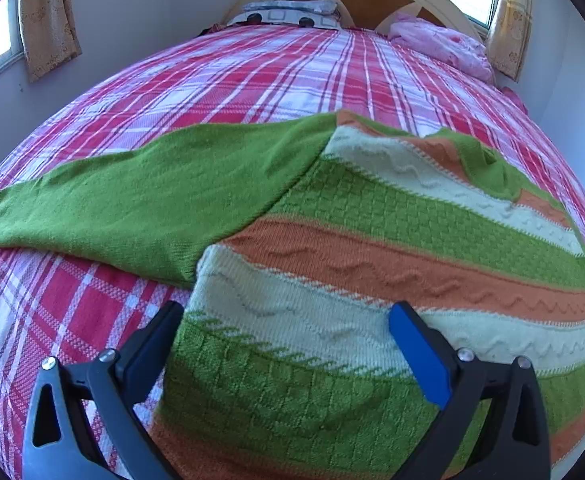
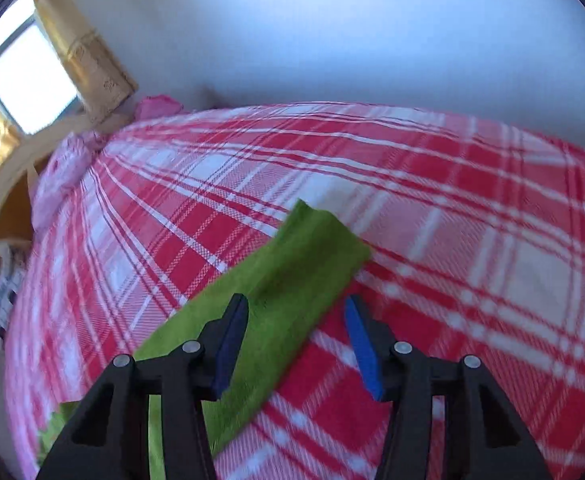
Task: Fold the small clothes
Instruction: 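Grasp the green sleeve cuff with the right tool, then carry the held sleeve across the sweater body with the right tool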
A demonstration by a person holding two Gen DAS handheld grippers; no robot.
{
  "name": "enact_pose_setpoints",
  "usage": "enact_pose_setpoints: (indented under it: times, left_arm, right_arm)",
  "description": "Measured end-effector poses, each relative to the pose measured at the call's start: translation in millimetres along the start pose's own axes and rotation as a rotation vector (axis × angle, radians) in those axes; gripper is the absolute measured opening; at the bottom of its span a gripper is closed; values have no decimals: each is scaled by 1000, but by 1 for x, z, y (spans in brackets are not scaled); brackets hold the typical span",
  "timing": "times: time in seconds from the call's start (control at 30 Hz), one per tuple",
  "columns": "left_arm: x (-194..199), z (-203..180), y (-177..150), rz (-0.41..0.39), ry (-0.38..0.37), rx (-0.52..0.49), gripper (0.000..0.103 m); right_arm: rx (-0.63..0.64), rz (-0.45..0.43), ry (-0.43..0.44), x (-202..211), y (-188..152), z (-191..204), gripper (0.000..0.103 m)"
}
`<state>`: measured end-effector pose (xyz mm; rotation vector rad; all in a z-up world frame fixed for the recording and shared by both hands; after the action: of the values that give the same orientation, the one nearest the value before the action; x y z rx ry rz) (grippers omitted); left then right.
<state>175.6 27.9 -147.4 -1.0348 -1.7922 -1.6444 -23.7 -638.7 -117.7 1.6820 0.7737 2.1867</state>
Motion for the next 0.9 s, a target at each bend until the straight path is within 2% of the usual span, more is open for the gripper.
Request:
enact_pose_setpoints:
  times: [0.1, 0.17, 0.2, 0.27, 0.33, 0.43, 0.5, 0.6, 0.73, 0.9]
  left_arm:
    - [-1, 1, 0, -3, -4, 1, 103]
    - [-1, 1, 0, -5, -9, 4, 103]
    - [-2, 1, 1, -5, -9, 4, 103]
    - [-2, 1, 1, -6, -12, 5, 103]
    - [-1, 2, 1, -8, -19, 10, 103]
    - [1, 2, 1, -14, -37, 22, 103]
    - [3, 3, 1, -23, -47, 30, 103]
    - [6, 5, 2, -41, -72, 52, 103]
    - [11, 11, 4, -72, -100, 96, 103]
    - [13, 14, 5, -92, -131, 127, 103]
  right_arm:
    - [70, -20, -98, -9, 4, 2, 20]
    - [83, -35, -105, -6, 4, 0, 14]
    - [94, -37, -103, -4, 4, 1, 7]
    - [115, -67, -98, 12, 7, 6, 6]
    - [139, -139, -65, 45, 11, 19, 6]
    - [225, -245, 23, 110, 9, 59, 6]
    - [315, -312, 96, 158, -4, 98, 6]
    - [459, -371, 233, 223, -43, 164, 6]
    - [628, -324, 452, 277, -136, 257, 6]
    - [775, -279, 551, 287, -242, 329, 6]
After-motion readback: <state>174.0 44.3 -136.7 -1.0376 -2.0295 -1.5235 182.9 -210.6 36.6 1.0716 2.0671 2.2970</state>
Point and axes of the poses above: each gripper's, at about its wrist camera, not at the fingertips, and x roughly against the way its jaws point, z to its left, y to its top, the point moved 8 cm from there along -x, roughly the way its jaws point, and after that the axes turned 8 degrees about -y, right-handed, at the moved point
